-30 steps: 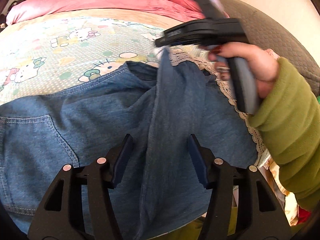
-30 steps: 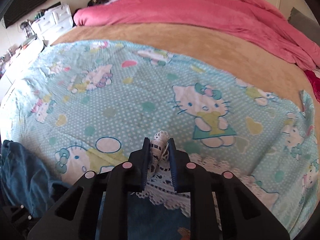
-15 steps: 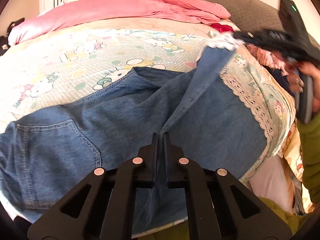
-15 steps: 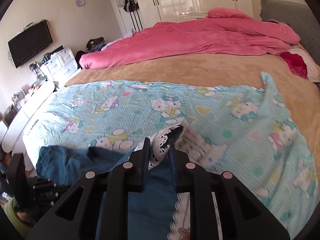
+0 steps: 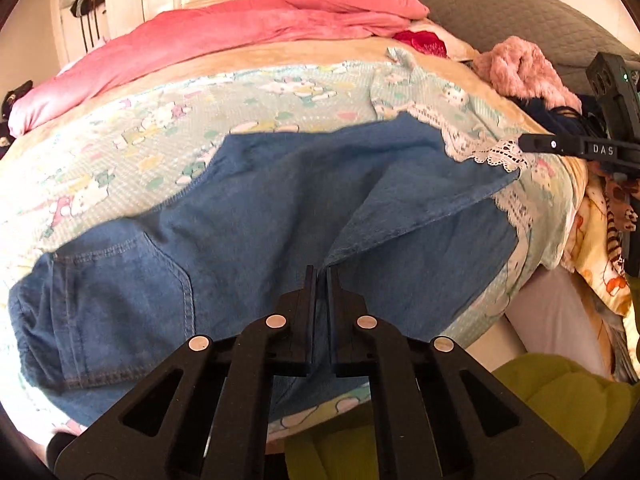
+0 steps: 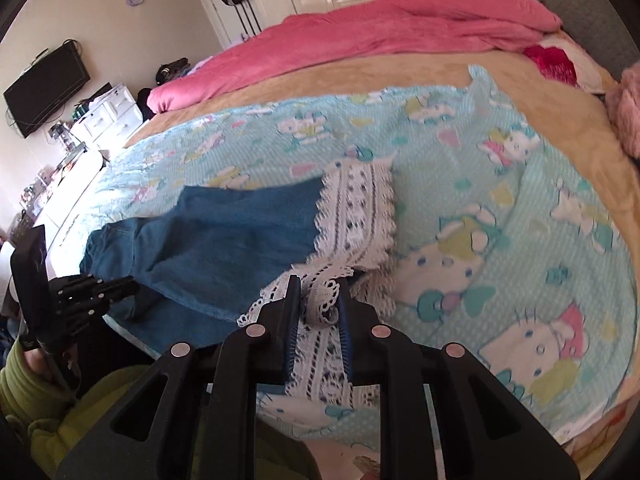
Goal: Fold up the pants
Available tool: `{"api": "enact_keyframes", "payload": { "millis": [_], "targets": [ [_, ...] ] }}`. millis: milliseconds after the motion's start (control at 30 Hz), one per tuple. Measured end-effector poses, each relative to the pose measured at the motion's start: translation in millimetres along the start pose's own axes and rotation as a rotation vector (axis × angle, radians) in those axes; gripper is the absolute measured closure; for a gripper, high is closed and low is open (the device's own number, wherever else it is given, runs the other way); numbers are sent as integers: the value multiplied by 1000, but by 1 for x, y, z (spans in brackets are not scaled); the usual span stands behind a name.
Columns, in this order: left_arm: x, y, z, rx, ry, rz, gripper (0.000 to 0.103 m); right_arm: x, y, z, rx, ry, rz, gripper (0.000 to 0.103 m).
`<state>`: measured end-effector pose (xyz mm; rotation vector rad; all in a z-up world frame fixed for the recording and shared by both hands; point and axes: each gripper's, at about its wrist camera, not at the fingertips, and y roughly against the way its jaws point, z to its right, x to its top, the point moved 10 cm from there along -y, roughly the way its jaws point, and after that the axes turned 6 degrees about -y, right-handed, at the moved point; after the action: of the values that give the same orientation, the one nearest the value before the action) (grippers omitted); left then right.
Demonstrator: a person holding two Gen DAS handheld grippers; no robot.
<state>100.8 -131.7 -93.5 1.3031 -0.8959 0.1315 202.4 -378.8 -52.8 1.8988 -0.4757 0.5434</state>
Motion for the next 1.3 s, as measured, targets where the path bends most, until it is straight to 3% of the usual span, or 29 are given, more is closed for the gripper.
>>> {"api": "enact_keyframes", "payload": {
  "millis": [200,267,300,333,400,433,467,633,733,833,867,900,933,1133,1300],
  "targets": [
    [-11,-7,6,-1,-20,-33,102,-16,-2,14,-4,-41,-26,86],
    [-12,-9,10,-3,-32,-37,95,-17,-1,17,-2,-46,-23,86],
    [-12,-10,12,-5,-36,-39,85,-17,0,18,0,-49,-25,86],
    [-13,-12,14,-7,-44,-44,81,-16,0,18,4,-51,-27,86],
    [-15,-17,18,-14,-61,-60,85,-17,0,18,9,-48,-30,86],
    [-16,-19,19,-16,-63,-65,99,-18,0,17,13,-45,-36,86],
    [-17,-20,19,-9,-68,-70,102,-19,0,17,15,-45,-44,86],
    [-15,-12,13,-3,-56,-49,103,-25,3,24,5,-75,-44,84],
    [-12,-7,14,1,-65,-37,103,-28,-3,30,-7,-85,-67,64],
    [-12,-5,14,4,-69,-40,103,-31,-10,24,16,-63,-92,62],
    [-13,-3,14,4,-69,-40,103,-32,-12,21,20,-45,-95,66],
    [-13,-1,14,1,-68,-38,103,-34,-16,20,15,-22,-105,85],
    [-13,0,14,0,-70,-37,103,-35,-17,19,20,-16,-114,94],
    [-25,11,20,-49,-85,-53,103,-39,2,11,36,96,-106,96],
    [-44,7,27,-90,-96,-104,103,-52,-4,29,-34,117,-165,96]
  ]
}}
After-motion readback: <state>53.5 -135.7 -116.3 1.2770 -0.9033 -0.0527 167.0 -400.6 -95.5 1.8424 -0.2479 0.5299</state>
